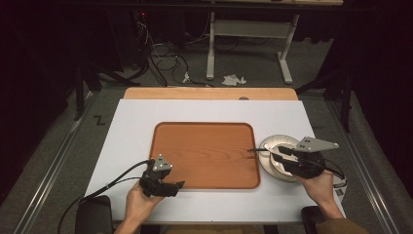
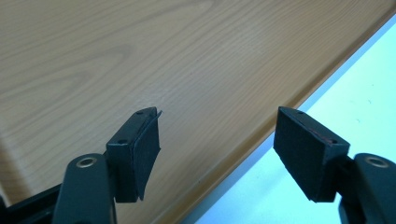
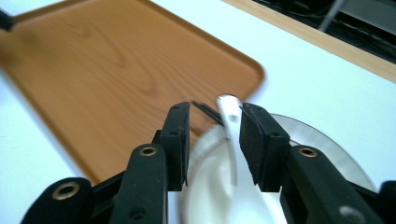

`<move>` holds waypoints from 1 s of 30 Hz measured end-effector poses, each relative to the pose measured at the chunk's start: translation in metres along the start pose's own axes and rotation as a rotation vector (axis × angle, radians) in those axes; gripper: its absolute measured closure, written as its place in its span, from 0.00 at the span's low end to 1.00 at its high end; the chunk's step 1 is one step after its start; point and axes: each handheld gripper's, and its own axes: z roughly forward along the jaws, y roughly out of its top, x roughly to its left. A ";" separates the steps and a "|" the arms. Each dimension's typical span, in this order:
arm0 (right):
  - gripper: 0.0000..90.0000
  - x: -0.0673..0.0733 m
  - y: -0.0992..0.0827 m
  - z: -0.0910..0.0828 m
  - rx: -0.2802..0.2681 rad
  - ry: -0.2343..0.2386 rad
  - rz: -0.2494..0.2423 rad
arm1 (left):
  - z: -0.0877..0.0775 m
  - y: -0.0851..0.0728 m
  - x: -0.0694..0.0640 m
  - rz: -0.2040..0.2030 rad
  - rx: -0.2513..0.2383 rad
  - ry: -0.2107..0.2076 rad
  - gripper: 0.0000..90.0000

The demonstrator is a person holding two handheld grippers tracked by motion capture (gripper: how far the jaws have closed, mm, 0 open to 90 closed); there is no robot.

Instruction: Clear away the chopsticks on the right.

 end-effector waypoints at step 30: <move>0.81 -0.102 -0.035 0.019 0.188 -0.217 0.186 | 0.002 0.001 0.001 0.000 0.006 0.006 0.35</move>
